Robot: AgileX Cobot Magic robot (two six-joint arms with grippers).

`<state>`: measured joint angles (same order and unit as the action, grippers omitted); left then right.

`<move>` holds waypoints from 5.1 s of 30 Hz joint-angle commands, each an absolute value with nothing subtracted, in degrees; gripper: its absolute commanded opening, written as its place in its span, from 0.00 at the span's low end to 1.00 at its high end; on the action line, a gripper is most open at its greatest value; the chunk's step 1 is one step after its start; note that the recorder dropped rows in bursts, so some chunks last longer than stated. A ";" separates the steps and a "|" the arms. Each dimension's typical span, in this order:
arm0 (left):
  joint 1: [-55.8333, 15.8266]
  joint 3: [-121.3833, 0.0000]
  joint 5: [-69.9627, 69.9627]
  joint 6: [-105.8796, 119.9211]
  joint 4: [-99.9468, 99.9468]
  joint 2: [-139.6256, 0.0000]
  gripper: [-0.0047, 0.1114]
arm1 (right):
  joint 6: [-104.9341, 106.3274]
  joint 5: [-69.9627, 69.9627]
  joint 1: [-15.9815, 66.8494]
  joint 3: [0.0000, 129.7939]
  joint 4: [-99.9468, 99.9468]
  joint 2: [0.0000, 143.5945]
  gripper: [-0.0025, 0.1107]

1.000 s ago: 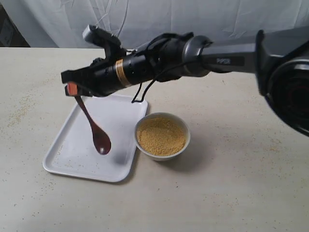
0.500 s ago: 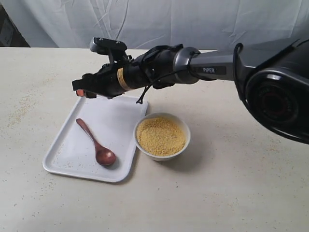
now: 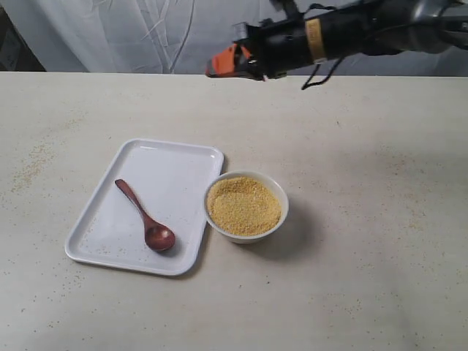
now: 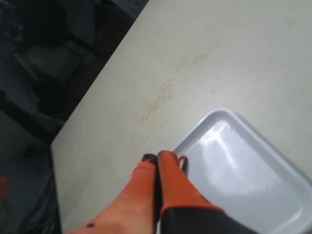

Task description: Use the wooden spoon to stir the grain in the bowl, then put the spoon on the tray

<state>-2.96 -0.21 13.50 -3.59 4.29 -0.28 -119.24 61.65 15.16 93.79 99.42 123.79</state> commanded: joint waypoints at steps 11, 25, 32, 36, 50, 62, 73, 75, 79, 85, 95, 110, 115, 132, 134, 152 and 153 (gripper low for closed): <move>-2.92 0.00 13.23 -3.79 4.13 0.00 0.04 | -98.40 60.80 10.68 62.93 99.95 90.66 0.01; -2.92 0.00 13.23 -3.79 4.13 0.00 0.04 | -1.88 -37.82 8.04 36.96 -0.77 69.43 0.01; -2.92 0.00 13.23 -3.79 4.13 0.00 0.04 | 9.88 -31.69 8.04 29.11 -10.13 36.80 0.01; -2.92 0.00 13.23 -3.79 4.13 0.00 0.04 | 9.38 -23.77 8.04 20.46 -4.88 11.97 0.01; -2.92 0.00 13.24 -3.79 4.35 0.00 0.04 | 9.02 -27.15 8.04 20.33 -10.57 0.00 0.01; -2.92 0.00 13.24 -3.79 4.51 0.00 0.04 | 9.02 -27.66 -0.96 20.22 -14.52 0.00 0.01; -2.92 0.00 13.24 -3.79 4.51 0.00 0.04 | 9.02 -29.53 -1.69 19.65 -14.61 0.00 0.01; -2.92 0.00 13.24 -3.79 4.51 0.00 0.04 | 9.02 -29.43 -1.69 19.65 -14.61 0.00 0.01; -2.92 0.00 13.24 -3.79 4.51 0.00 0.04 | 3.43 -29.43 -1.69 19.65 -12.05 0.00 0.01; -2.92 0.00 13.24 -3.79 4.51 0.00 0.04 | -8.21 -28.86 -1.69 18.48 -0.58 0.00 0.01; -2.92 0.00 13.24 -3.79 4.51 0.00 0.04 | -8.21 -18.54 -1.69 0.00 9.04 0.00 0.01; -2.92 0.00 13.24 -3.79 4.51 0.00 0.04 | -2.13 -16.98 -1.69 0.00 10.24 0.00 0.01; -2.92 0.00 13.24 -3.79 4.51 0.00 0.04 | -2.12 -16.98 -1.69 0.00 7.41 0.00 0.01; -2.92 0.00 13.24 -3.79 4.51 0.00 0.04 | -2.22 -17.00 -1.69 0.00 4.42 0.00 0.01; -2.92 0.00 13.24 -3.79 4.51 0.00 0.04 | -2.22 -17.00 -1.69 0.00 4.42 0.00 0.01; -2.92 0.00 13.24 -3.79 4.51 0.00 0.04 | -2.49 -17.10 -1.69 0.00 3.53 0.00 0.01; -2.92 0.00 13.24 -3.79 4.51 0.00 0.04 | -2.49 -17.10 -1.69 0.00 3.53 0.00 0.01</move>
